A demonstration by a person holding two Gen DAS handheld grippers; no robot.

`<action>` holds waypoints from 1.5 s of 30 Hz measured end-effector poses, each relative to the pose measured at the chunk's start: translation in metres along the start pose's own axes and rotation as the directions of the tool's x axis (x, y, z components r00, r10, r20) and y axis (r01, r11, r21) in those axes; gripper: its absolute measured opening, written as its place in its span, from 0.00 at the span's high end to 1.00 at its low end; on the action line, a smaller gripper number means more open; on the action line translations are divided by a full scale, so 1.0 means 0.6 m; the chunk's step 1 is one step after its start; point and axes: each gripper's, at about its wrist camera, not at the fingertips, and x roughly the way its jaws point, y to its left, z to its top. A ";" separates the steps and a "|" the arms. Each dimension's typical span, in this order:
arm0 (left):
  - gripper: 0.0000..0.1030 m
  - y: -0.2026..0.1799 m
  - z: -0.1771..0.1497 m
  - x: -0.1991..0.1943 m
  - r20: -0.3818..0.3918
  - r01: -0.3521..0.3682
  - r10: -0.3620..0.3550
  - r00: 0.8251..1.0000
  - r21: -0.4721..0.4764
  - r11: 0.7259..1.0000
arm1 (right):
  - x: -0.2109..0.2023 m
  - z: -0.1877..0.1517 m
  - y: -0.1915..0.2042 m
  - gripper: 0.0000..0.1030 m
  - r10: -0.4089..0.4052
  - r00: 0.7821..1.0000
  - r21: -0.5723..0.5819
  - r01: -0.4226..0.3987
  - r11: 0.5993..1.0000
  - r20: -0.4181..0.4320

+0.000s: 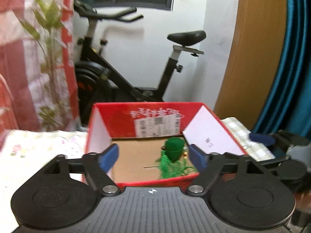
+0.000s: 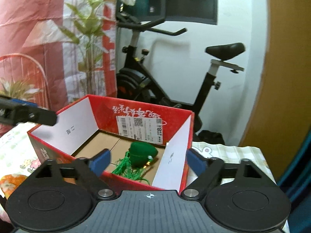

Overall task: Organize soft objects
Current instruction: 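Withdraw the open left gripper from the box back toward the pile, then lower the left gripper onto the black strap item in the pile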

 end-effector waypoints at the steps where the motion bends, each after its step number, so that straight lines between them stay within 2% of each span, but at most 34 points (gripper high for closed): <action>1: 0.06 0.001 -0.004 -0.014 0.017 -0.015 0.015 1.000 0.004 1.000 | -0.007 -0.002 0.003 0.09 -0.008 1.000 0.007 0.008 1.000 0.006; 3: 0.03 0.001 -0.009 -0.033 0.038 -0.028 0.028 0.999 0.002 1.000 | -0.023 -0.006 0.008 0.01 -0.022 1.000 0.019 0.022 1.000 0.018; 4: 0.02 0.003 -0.010 -0.043 0.039 -0.029 0.029 0.999 0.002 1.000 | -0.030 -0.006 0.011 0.00 -0.029 0.999 0.022 0.028 0.999 0.023; 9: 0.00 0.011 -0.019 -0.079 0.030 -0.045 0.045 0.999 -0.007 0.999 | -0.074 -0.008 0.027 0.00 -0.048 0.997 0.038 0.046 0.998 0.067; 16: 0.00 0.011 -0.051 -0.129 0.041 -0.081 0.081 0.996 -0.015 0.997 | -0.133 -0.025 0.049 0.00 -0.031 0.995 0.065 0.025 0.998 0.094; 22: 0.00 0.012 -0.086 -0.167 0.036 -0.106 0.106 0.994 -0.022 0.994 | -0.172 -0.050 0.067 0.00 -0.006 0.997 0.080 0.000 0.997 0.082; 30: 0.00 0.017 -0.126 -0.199 0.010 -0.091 0.092 0.996 -0.050 0.995 | -0.201 -0.092 0.101 0.00 0.022 0.998 0.068 -0.026 0.997 0.057; 35: 0.00 0.018 -0.148 -0.208 -0.005 -0.088 0.088 0.996 -0.062 0.994 | -0.214 -0.109 0.120 0.00 0.031 0.998 0.017 -0.032 0.999 0.048; 45: 0.00 0.017 -0.190 -0.216 -0.044 -0.086 0.081 0.996 -0.106 0.991 | -0.229 -0.141 0.119 0.00 0.050 0.999 0.046 -0.050 0.998 0.005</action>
